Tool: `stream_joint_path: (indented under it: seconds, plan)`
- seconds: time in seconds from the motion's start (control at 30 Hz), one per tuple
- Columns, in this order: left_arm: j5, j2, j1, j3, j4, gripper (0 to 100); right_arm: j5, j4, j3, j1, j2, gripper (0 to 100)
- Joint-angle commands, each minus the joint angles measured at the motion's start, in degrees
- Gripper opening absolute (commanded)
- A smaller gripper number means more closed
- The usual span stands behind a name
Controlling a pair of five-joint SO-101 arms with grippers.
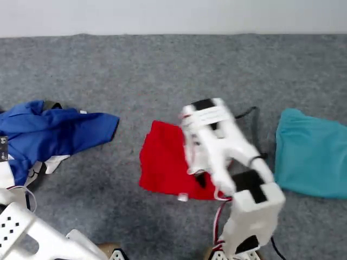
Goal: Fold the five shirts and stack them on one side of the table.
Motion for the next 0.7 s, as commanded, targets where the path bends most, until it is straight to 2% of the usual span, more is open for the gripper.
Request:
stream_joint_path:
  seconds: [0.0,0.13,0.27,0.37,0.5,0.6,0.67]
  plan:
    - [0.4,-1.2,0.1,-0.9,0.4,1,22.7,-4.4,-0.3,11.4,-4.9,1.0]
    - [0.4,-1.2,0.2,-0.9,0.4,1,48.7,-13.8,-1.1,19.4,-4.7,1.0]
    - [0.3,-1.2,0.2,-0.9,0.4,1,63.3,-27.9,-1.1,22.0,-4.7,1.0]
    - [0.3,-1.2,0.2,-0.9,0.4,1,68.7,-37.1,-1.0,21.8,-4.7,1.0]
    - [0.2,-1.2,0.2,-0.9,-0.7,1,71.6,-43.8,-0.4,20.4,-3.7,1.0]
    - [0.2,-1.2,0.2,-0.9,-0.8,1,71.4,-43.5,-0.2,19.8,-3.4,2.8]
    - [0.2,-1.2,0.2,-0.9,-0.8,1,70.8,-41.4,-0.5,19.8,-4.2,9.6]
